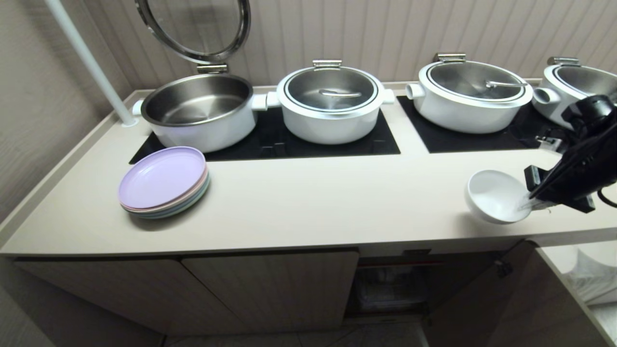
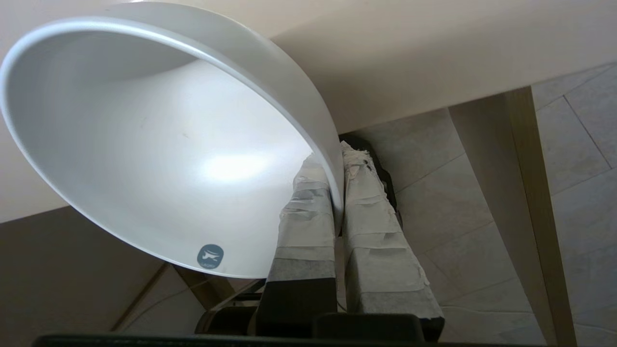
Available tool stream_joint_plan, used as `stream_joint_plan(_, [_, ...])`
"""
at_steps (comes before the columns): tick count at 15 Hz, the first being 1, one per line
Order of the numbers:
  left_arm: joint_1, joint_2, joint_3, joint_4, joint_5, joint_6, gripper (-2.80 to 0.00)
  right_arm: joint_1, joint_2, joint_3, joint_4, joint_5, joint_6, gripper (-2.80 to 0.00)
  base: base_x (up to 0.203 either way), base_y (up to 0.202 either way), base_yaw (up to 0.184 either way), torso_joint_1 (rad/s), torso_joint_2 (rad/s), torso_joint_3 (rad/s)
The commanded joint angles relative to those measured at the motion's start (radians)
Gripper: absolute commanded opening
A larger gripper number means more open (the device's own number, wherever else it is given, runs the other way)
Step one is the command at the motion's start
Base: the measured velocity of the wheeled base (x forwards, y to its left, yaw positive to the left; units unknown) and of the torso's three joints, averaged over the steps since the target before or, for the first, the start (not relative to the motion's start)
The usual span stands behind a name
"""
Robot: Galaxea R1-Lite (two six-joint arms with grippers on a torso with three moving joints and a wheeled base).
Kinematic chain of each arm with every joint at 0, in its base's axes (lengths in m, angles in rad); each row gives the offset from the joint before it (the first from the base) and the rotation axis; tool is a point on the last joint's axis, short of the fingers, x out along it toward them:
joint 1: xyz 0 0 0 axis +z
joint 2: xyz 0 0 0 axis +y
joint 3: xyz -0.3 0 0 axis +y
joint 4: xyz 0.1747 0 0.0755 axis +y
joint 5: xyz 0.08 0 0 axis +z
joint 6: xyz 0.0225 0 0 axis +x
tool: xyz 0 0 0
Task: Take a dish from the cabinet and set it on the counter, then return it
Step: Place it on the table
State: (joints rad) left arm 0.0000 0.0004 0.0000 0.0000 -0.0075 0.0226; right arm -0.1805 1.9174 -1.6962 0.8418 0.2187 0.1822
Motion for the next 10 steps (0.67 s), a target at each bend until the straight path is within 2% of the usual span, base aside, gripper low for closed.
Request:
stream_joint_plan(1, [0.0,0.0,0.0,0.0,0.0,0.0,-2.8,0.021,0.012,-0.003,-0.023,0.004,0.0,-2.8,0.0,0.0,0.0,0.0,0.0,0.0])
stream_joint_plan(4, [0.0,0.0,0.0,0.0,0.0,-0.001,-2.8,0.045,0.031,-0.006,-0.063,0.025,0.007,-2.8,0.0,0.0,0.0,0.0,0.0,0.0])
stream_joint_plan(10, [0.0,0.0,0.0,0.0,0.0,0.0,-2.8,0.047,0.072,-0.039,-0.04,0.038,0.013,-2.8,0.0,0.0,0.0,0.0,0.0,0.0])
